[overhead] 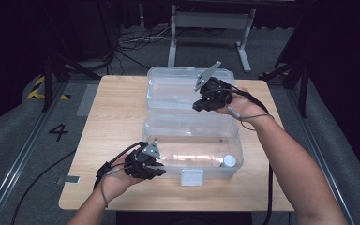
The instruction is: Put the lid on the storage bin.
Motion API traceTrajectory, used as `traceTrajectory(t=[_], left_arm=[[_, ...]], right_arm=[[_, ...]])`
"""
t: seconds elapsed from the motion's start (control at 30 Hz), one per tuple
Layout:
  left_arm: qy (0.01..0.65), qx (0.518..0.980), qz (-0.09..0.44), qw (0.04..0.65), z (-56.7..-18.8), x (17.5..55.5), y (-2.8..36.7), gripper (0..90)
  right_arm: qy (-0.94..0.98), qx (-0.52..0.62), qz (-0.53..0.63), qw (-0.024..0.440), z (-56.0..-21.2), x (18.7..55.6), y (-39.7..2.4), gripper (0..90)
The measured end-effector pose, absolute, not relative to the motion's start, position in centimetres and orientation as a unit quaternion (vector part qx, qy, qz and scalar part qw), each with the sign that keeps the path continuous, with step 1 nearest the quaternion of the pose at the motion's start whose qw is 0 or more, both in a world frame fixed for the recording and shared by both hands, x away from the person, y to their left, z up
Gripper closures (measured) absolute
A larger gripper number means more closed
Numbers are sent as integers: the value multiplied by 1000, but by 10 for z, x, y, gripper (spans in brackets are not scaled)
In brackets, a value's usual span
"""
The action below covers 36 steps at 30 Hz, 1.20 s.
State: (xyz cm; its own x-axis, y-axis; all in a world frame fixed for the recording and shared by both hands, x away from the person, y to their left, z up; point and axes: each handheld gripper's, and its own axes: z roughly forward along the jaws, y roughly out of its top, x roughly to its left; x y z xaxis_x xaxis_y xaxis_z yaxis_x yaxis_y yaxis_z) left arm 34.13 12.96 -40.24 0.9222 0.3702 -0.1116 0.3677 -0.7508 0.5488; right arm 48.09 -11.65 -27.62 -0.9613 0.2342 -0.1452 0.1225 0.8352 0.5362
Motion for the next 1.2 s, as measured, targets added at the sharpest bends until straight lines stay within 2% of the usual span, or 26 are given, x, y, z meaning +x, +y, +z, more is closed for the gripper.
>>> traceTrajectory(t=[1.2], left_arm=[[198, 935, 3, 293, -402, 341, 129, 751]], right_arm=[[955, 53, 278, 89, -273, 440, -119, 871]])
